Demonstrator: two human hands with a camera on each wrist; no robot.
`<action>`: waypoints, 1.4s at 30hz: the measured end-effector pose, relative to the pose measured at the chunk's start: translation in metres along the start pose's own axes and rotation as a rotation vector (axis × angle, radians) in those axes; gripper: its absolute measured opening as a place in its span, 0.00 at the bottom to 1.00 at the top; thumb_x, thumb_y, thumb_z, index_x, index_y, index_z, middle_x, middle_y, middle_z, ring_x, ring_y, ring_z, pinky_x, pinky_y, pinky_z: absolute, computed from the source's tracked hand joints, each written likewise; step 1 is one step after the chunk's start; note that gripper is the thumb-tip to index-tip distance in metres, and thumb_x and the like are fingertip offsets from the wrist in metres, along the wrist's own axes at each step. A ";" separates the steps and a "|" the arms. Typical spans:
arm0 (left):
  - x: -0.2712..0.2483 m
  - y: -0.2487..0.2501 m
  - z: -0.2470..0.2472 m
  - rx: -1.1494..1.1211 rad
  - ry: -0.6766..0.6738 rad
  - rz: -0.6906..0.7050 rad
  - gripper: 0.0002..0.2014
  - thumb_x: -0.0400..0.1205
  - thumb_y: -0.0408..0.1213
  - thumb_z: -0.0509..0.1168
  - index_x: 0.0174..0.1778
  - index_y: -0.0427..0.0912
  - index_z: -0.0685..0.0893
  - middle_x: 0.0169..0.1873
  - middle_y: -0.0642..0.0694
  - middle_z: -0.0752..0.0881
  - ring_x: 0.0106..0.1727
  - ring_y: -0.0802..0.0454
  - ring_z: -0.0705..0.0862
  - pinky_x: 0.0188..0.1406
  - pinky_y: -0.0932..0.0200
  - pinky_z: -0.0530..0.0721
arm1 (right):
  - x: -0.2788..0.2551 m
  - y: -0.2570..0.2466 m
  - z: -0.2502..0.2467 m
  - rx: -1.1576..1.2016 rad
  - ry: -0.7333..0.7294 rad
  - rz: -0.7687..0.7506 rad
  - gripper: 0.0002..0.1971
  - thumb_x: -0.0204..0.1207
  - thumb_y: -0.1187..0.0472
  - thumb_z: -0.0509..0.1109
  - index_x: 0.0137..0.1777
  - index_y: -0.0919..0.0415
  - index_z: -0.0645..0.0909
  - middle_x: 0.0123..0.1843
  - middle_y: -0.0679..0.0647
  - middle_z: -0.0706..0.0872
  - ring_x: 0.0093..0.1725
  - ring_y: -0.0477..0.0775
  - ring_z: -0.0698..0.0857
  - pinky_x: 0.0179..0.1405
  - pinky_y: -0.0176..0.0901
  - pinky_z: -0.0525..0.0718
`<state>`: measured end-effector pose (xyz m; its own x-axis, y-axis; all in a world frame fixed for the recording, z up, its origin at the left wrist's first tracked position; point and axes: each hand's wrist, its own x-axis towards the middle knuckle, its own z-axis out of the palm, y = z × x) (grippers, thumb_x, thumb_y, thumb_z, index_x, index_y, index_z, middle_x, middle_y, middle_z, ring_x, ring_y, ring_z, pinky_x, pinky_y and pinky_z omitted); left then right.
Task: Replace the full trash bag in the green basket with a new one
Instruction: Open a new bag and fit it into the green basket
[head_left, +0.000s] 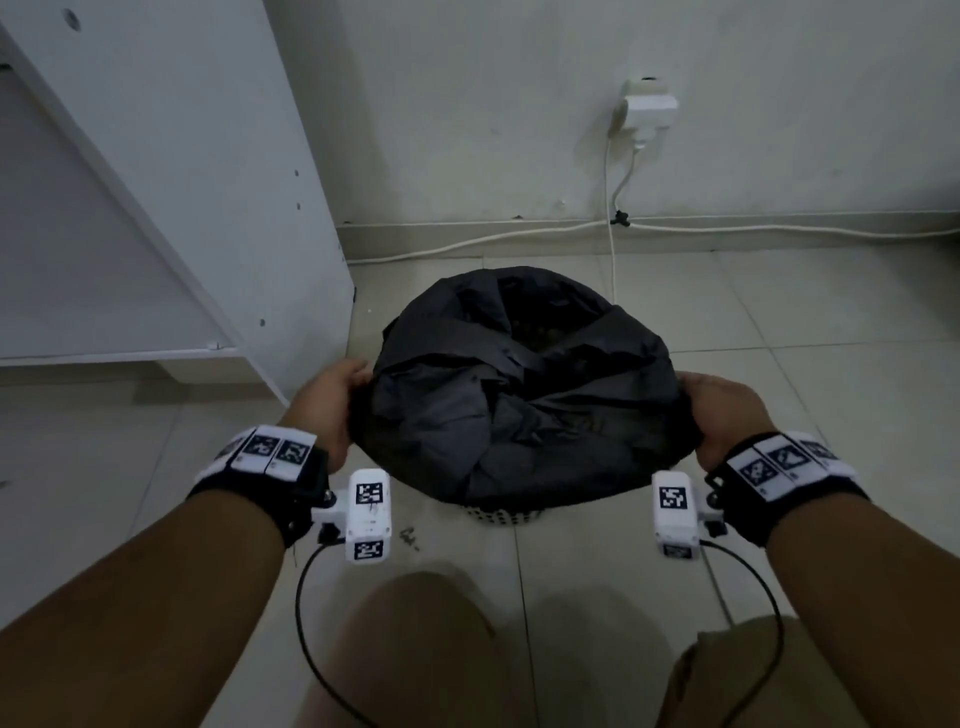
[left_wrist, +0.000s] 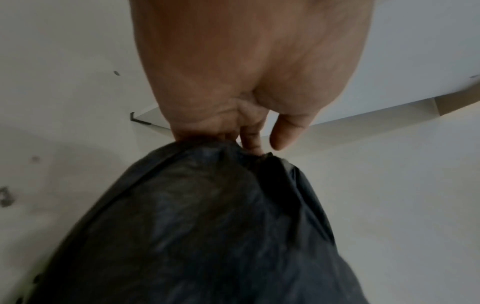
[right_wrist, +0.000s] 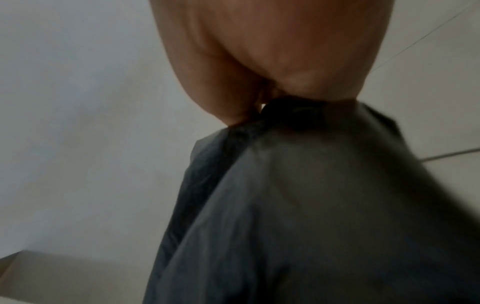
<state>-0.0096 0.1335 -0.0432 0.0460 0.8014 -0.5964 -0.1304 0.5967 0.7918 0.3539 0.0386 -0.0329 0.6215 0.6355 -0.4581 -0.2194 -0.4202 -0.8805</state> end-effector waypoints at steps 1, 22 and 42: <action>0.005 0.002 0.001 0.067 0.016 0.004 0.22 0.74 0.56 0.68 0.44 0.39 0.91 0.42 0.40 0.93 0.43 0.44 0.92 0.46 0.58 0.88 | 0.004 0.002 -0.001 -0.049 0.020 0.022 0.15 0.79 0.66 0.68 0.64 0.61 0.85 0.61 0.67 0.88 0.57 0.67 0.87 0.55 0.49 0.81; -0.069 -0.087 0.026 0.292 0.035 0.377 0.23 0.71 0.63 0.76 0.55 0.52 0.91 0.49 0.53 0.94 0.52 0.48 0.91 0.56 0.41 0.89 | -0.096 0.065 0.027 -0.250 -0.176 -0.205 0.15 0.85 0.41 0.59 0.52 0.49 0.81 0.53 0.57 0.87 0.51 0.60 0.86 0.52 0.57 0.86; -0.053 -0.098 0.022 -0.396 -0.109 -0.048 0.17 0.87 0.37 0.64 0.69 0.34 0.83 0.62 0.37 0.90 0.62 0.39 0.89 0.61 0.45 0.84 | -0.076 0.100 0.018 0.744 -0.359 0.338 0.49 0.50 0.63 0.85 0.77 0.63 0.75 0.73 0.64 0.82 0.72 0.67 0.80 0.67 0.65 0.81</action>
<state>0.0230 0.0332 -0.0865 0.1635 0.7855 -0.5968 -0.4958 0.5884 0.6387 0.2713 -0.0398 -0.0888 0.1895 0.7711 -0.6078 -0.8574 -0.1717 -0.4852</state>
